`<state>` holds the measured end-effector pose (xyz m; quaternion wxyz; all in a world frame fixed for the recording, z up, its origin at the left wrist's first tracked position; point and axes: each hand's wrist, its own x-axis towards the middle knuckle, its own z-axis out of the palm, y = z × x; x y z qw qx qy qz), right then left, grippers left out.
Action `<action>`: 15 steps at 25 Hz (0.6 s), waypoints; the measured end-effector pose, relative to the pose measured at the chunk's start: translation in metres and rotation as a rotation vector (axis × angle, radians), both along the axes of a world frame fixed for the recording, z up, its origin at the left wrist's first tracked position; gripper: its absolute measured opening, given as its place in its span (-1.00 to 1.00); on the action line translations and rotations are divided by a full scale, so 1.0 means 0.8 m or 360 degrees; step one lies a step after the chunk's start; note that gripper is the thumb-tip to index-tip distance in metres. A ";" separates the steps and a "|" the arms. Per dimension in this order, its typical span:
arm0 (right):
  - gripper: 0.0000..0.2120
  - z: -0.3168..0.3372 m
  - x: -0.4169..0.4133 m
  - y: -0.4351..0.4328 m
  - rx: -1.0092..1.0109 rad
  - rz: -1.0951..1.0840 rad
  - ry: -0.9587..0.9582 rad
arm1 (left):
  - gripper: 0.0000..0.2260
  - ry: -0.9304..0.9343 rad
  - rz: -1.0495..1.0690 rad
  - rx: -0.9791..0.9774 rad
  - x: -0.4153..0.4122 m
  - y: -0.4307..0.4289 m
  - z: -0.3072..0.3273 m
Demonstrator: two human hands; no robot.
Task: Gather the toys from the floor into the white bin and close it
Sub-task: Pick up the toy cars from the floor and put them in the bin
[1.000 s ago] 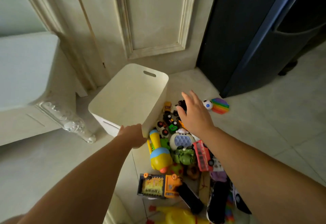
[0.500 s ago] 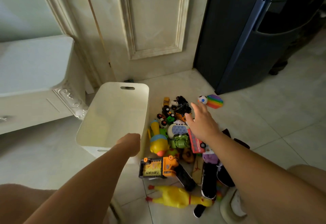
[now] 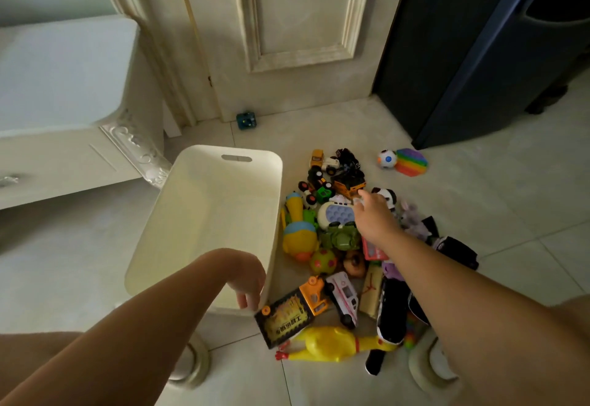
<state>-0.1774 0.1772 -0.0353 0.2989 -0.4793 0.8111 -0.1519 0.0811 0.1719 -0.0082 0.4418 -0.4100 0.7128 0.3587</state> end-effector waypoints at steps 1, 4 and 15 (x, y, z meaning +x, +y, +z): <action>-0.59 -0.003 -0.010 -0.002 0.0000 -0.0054 0.0027 | -0.70 -0.0064 -0.0007 0.0116 -0.002 0.000 0.004; -0.60 -0.007 -0.040 -0.005 0.0060 -0.0233 -0.0006 | -0.77 -0.0133 0.0196 0.0326 -0.022 -0.017 0.022; -0.65 -0.051 -0.145 0.064 -0.0086 -0.0721 0.0174 | -0.82 0.1118 0.0588 -0.0012 -0.204 -0.005 -0.013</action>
